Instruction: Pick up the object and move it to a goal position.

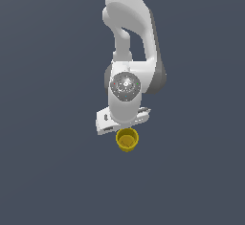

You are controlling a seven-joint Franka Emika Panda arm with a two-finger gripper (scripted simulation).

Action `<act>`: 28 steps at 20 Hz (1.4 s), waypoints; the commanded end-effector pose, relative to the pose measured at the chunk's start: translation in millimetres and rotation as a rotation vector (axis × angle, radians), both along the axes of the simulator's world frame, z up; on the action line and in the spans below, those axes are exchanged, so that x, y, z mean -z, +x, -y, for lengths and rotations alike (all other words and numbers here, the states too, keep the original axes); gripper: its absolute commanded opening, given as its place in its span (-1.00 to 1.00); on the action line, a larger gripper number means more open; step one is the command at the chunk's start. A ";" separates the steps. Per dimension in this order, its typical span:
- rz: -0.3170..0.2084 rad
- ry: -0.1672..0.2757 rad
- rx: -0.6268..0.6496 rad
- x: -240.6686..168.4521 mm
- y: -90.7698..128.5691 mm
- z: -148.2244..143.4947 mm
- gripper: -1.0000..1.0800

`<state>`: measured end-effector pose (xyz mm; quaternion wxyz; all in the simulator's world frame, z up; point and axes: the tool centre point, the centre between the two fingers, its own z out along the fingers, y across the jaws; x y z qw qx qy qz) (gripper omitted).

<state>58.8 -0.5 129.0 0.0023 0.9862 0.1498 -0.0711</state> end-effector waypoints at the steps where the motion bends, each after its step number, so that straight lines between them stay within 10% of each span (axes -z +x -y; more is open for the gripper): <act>1: -0.015 0.002 -0.043 4.9 8.8 1.2 0.23; 28: -0.111 0.031 -0.294 40.5 47.4 15.5 0.23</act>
